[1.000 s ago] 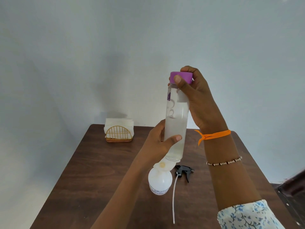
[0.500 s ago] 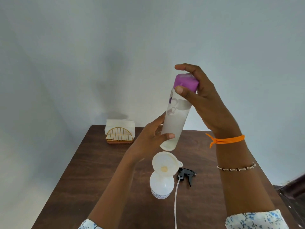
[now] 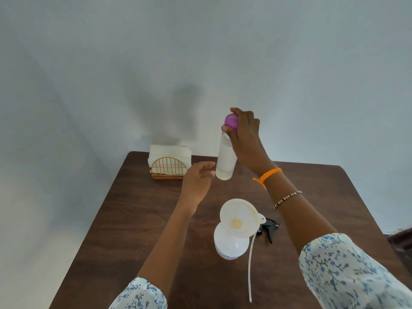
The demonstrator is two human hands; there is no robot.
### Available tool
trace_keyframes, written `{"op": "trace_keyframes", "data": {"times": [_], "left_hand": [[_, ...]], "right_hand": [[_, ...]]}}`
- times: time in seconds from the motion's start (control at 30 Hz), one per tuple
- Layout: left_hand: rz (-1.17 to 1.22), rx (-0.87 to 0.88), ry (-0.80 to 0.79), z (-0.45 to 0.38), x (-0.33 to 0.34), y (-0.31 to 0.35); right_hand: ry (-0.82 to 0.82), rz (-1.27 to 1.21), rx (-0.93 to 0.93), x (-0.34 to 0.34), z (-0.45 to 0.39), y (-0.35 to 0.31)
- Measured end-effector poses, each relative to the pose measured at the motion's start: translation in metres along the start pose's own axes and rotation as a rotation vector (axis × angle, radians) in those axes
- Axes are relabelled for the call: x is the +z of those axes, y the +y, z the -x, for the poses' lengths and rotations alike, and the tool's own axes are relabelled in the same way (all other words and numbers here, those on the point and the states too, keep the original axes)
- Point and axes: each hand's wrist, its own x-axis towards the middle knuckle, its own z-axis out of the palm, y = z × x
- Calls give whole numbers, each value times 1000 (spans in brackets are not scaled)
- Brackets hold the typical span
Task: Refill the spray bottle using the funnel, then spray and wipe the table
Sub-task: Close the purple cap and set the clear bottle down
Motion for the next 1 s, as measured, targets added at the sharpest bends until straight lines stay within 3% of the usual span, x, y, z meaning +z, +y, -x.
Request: {"op": "trace_keyframes", "data": {"times": [0.5, 1.0], "left_hand": [[-47, -209, -45, -47, 12, -56], [-16, -243, -47, -66, 19, -63]], "right_hand": [[-58, -77, 176, 87, -20, 61], [3, 52, 96, 109, -28, 74]]}}
